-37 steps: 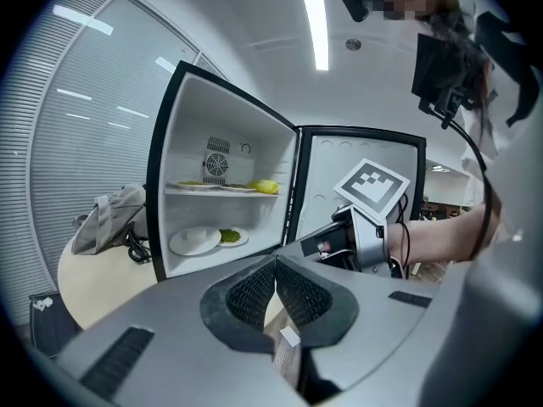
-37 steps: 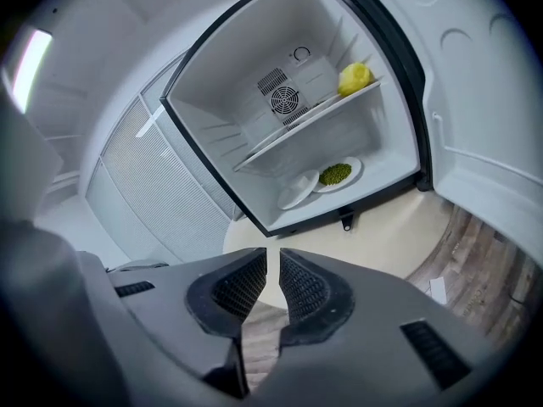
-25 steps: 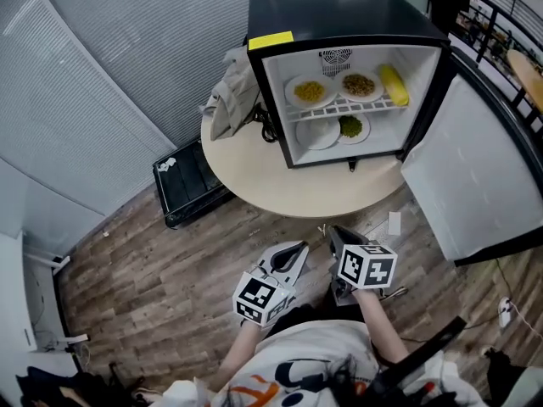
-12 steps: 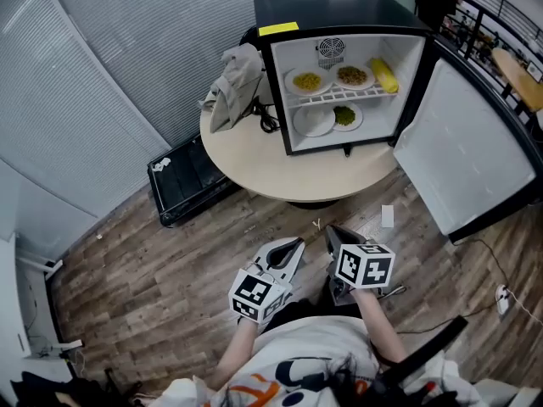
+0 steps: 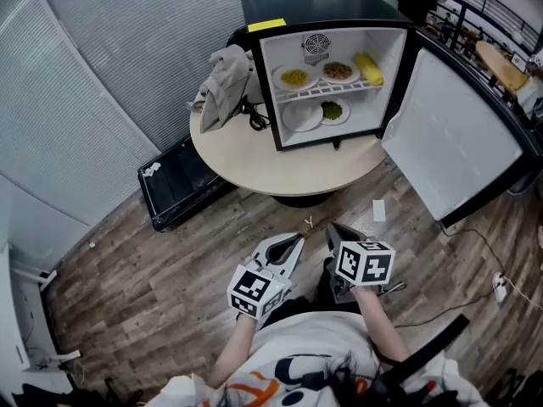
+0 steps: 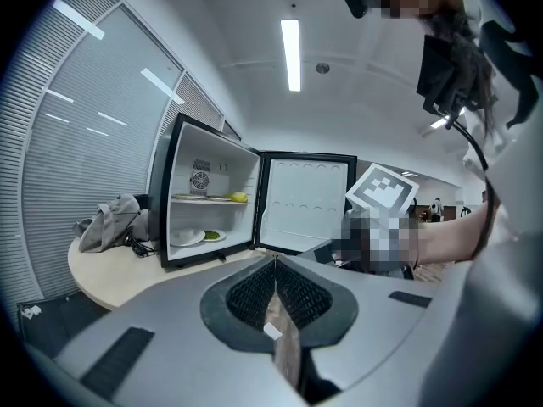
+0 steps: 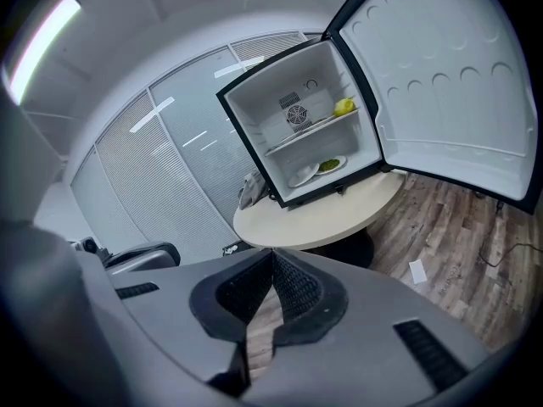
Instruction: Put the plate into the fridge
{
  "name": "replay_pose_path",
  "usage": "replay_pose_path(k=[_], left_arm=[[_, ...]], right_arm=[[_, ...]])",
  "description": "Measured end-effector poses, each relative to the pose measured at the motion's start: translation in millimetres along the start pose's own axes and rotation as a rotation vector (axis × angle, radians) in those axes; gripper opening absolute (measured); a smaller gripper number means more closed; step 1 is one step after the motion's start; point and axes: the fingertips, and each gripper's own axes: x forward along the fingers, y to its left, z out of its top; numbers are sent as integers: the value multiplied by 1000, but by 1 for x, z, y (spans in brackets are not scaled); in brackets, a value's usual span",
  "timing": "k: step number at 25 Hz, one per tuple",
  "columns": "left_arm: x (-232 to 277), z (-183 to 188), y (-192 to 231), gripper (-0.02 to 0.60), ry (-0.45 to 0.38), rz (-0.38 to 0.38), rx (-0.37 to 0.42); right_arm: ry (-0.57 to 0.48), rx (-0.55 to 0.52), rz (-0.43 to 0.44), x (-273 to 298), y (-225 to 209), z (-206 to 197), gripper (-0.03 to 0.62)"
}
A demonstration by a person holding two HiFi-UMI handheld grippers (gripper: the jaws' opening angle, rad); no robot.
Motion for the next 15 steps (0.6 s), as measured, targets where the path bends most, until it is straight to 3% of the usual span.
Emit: replay_pose_path(k=[15], left_arm=[[-17, -2, 11, 12, 3, 22, 5]], right_arm=[[24, 7, 25, 13, 17, -8, 17]])
